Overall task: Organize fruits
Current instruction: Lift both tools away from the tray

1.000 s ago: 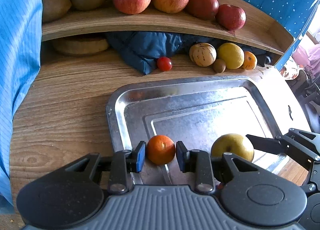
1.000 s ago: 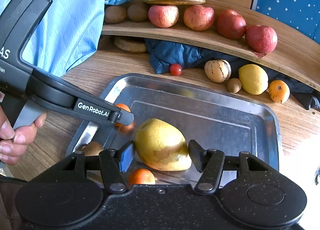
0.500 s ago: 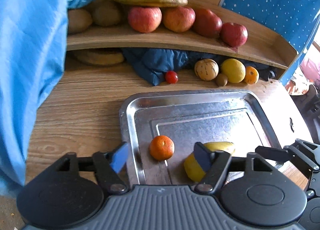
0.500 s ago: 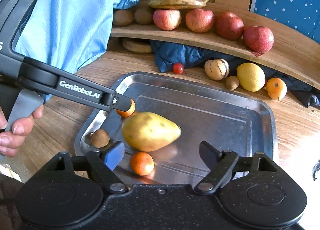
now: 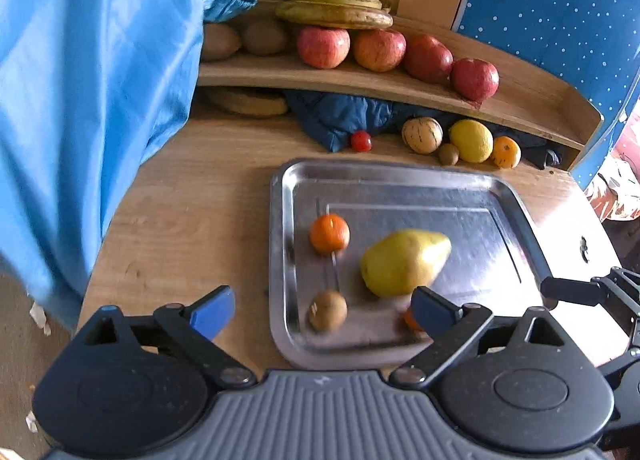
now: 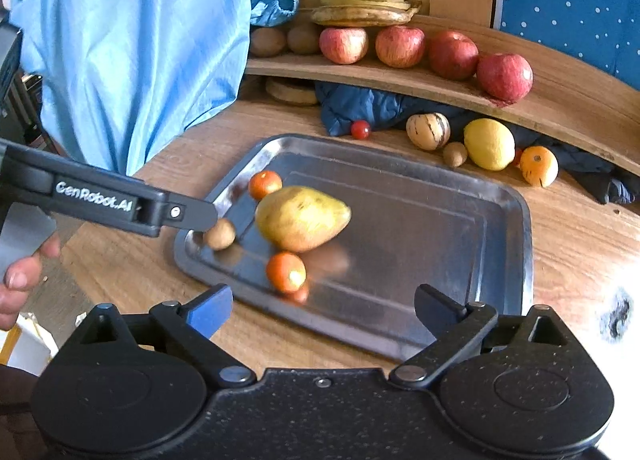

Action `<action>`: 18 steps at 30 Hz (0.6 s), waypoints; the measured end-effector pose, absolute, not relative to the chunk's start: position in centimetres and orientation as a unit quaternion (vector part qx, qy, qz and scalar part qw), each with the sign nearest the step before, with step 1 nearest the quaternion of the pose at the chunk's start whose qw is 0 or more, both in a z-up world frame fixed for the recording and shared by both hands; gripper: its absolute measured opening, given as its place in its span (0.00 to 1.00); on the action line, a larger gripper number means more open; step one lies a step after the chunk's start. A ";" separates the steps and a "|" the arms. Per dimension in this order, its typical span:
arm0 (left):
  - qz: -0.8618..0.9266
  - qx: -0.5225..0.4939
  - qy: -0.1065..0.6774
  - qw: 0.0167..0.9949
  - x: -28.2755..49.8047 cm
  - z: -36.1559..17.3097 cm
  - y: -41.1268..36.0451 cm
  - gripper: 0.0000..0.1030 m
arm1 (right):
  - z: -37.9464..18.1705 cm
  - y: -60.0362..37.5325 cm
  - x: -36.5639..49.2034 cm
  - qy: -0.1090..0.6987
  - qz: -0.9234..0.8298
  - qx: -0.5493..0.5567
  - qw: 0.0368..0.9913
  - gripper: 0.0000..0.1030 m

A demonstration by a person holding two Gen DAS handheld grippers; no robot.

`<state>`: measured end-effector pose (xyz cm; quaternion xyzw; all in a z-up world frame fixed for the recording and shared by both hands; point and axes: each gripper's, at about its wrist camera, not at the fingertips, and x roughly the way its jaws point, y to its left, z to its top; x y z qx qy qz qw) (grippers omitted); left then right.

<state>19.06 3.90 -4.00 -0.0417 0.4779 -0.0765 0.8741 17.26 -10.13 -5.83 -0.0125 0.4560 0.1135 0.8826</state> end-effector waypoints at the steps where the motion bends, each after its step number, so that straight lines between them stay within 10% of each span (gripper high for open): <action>1: -0.077 -0.044 0.478 0.874 18.6 -4.0 3.8 0.95 | -5.8 -10.3 16.9 0.456 0.114 -0.013 0.883 0.98; 18: -0.053 -0.010 0.521 0.852 14.6 -5.2 -0.1 0.99 | -6.0 -16.2 12.3 0.477 0.037 0.005 0.878 0.99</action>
